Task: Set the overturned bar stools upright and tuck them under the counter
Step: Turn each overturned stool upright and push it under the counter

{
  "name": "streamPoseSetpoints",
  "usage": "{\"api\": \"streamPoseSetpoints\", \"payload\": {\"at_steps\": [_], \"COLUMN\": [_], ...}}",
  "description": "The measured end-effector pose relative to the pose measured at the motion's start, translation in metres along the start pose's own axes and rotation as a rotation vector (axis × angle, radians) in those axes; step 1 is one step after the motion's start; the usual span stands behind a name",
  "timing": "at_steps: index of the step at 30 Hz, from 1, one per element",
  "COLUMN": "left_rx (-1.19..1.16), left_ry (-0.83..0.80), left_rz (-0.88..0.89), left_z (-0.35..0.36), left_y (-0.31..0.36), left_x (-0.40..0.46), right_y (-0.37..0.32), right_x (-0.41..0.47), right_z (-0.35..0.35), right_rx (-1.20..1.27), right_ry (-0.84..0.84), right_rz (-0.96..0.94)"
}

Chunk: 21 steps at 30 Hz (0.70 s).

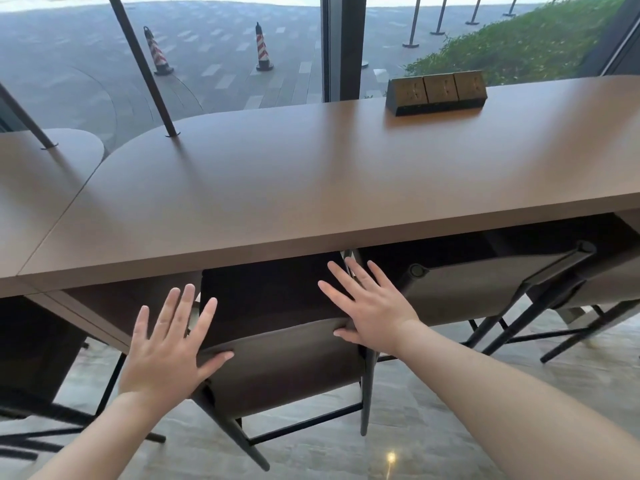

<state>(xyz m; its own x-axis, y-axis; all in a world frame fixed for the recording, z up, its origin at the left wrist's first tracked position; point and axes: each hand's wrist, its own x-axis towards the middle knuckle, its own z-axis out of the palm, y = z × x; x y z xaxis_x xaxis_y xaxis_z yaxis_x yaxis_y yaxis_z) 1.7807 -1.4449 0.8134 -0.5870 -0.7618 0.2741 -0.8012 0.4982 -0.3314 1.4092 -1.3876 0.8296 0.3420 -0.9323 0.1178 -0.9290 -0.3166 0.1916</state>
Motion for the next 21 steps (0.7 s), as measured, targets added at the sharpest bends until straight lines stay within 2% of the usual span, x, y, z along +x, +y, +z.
{"api": "streamPoseSetpoints", "payload": {"at_steps": [6,21], "left_rx": [-0.024,-0.056], "left_ry": [-0.029,-0.091], "left_rz": [-0.002,-0.015], "left_z": [0.007,0.009], "left_y": [-0.021,-0.058], "left_x": [0.003,0.025], "right_y": [-0.023,-0.047], "right_x": [0.006,0.031], "right_z": [0.007,0.006], "right_rx": [0.012,-0.006], "right_ry": [0.048,0.035], "right_rz": [0.034,0.077]}}
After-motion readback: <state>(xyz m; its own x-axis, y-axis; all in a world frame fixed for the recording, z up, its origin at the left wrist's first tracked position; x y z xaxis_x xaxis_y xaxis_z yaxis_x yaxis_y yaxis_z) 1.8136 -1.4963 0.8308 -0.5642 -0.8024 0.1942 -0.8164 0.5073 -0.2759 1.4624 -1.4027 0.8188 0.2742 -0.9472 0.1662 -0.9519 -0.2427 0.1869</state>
